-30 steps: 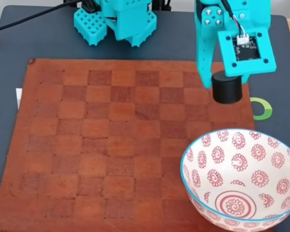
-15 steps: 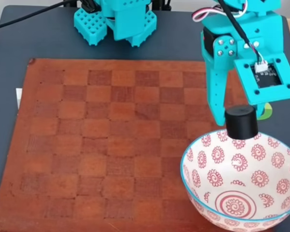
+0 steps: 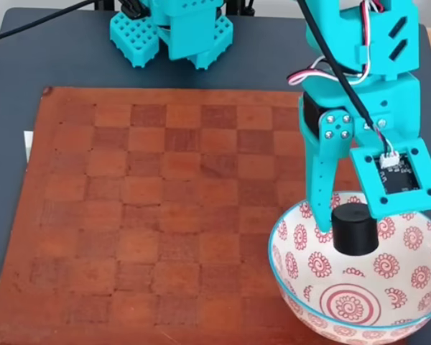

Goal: Grasp a black cylinder and put it in a bowl.

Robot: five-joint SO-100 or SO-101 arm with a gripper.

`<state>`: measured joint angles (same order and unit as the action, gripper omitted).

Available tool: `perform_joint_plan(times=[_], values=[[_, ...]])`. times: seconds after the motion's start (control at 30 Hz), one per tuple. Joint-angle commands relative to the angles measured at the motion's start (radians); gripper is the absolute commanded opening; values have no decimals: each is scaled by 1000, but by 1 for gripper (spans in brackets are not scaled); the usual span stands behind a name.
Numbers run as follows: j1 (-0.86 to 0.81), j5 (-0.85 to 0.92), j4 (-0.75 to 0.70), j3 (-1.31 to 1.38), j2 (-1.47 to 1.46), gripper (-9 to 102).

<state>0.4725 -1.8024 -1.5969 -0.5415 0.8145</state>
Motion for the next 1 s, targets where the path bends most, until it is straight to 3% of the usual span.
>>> perform_joint_plan(times=[0.0,0.5,0.97], values=[[-11,11,-18,29,17,30],[-5,0,-31,-14,100,4],[25,-109,-29,-624,637,0]])
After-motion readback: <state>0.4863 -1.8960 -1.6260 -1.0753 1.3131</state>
